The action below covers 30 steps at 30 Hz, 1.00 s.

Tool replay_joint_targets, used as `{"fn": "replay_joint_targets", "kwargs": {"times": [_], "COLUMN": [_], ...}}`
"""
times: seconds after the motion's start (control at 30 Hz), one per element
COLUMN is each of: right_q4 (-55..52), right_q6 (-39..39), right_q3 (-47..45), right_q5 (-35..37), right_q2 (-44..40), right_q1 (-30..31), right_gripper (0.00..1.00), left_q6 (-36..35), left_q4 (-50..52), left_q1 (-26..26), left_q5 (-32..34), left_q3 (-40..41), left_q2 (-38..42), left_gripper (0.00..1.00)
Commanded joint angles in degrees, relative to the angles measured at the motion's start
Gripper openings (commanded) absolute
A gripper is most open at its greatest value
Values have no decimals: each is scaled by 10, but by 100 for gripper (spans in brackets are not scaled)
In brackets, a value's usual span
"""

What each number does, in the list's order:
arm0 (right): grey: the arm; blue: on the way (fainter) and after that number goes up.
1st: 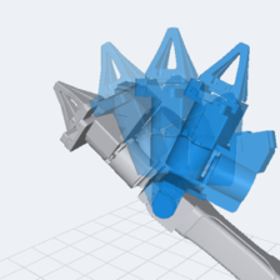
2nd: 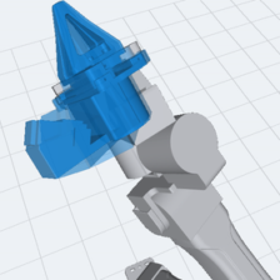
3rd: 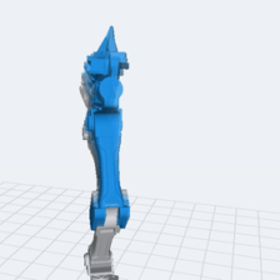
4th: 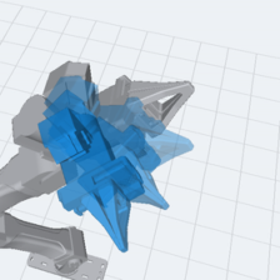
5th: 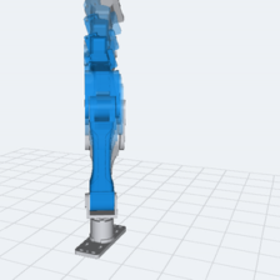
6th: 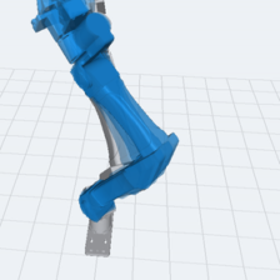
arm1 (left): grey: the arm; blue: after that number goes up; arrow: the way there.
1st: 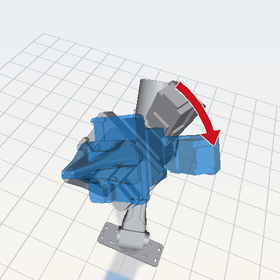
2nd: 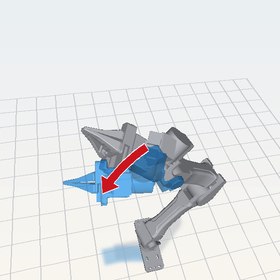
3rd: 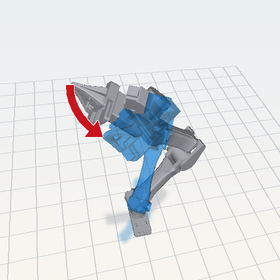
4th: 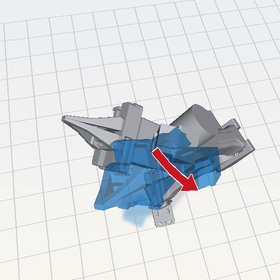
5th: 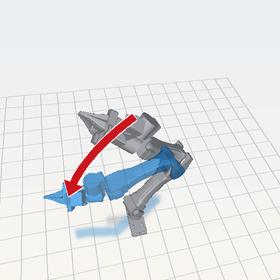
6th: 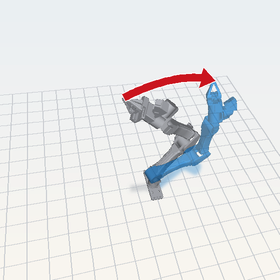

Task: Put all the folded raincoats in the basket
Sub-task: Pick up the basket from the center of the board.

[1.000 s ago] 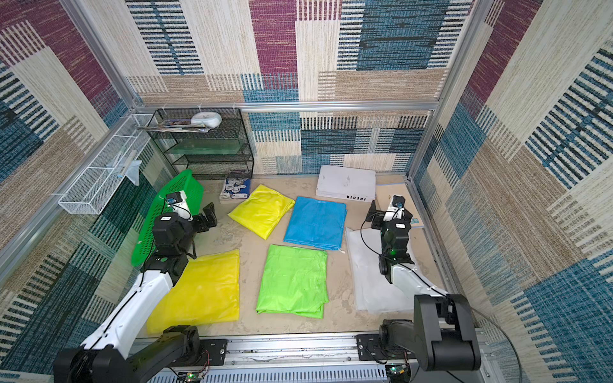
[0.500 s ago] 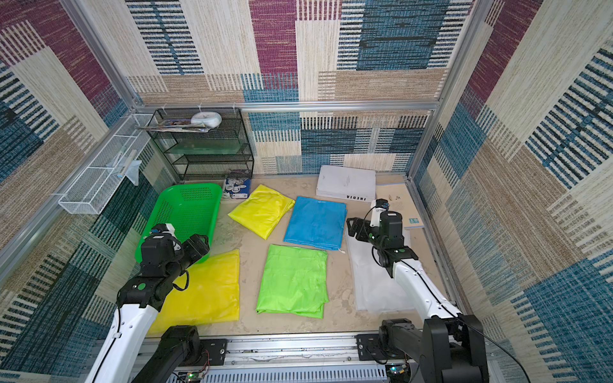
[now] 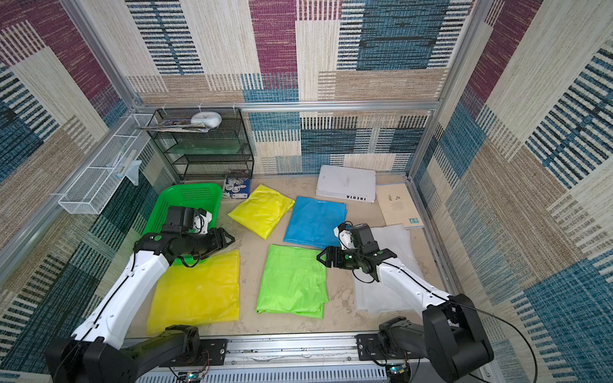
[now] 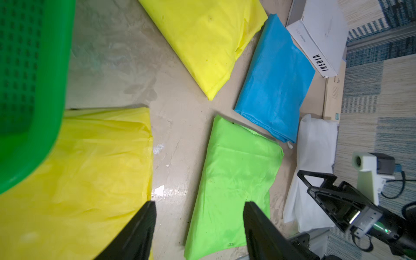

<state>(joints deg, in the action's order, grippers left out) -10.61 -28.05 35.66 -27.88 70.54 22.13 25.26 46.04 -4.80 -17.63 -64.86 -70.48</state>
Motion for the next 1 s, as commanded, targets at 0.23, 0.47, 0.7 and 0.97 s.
{"fn": "replay_joint_targets", "kwargs": {"times": [0.23,0.47,0.7,0.97], "right_q4": [-9,-21,-29,-31], "right_q6": [-6,2,0,-13], "right_q3": [19,16,15,18], "right_q5": [33,27,18,17], "right_q2": [9,-3,-14,-22], "right_q1": [9,9,13,24], "right_gripper": [85,85,85,84], "left_q6": [-127,-162,-161,-162], "left_q4": [143,156,156,155], "left_q1": [1,1,1,7], "left_q5": [239,282,314,328], "left_q3": [-322,-402,-391,-366], "left_q2": [-324,-424,-473,-484], "left_gripper": [73,74,72,32]}}
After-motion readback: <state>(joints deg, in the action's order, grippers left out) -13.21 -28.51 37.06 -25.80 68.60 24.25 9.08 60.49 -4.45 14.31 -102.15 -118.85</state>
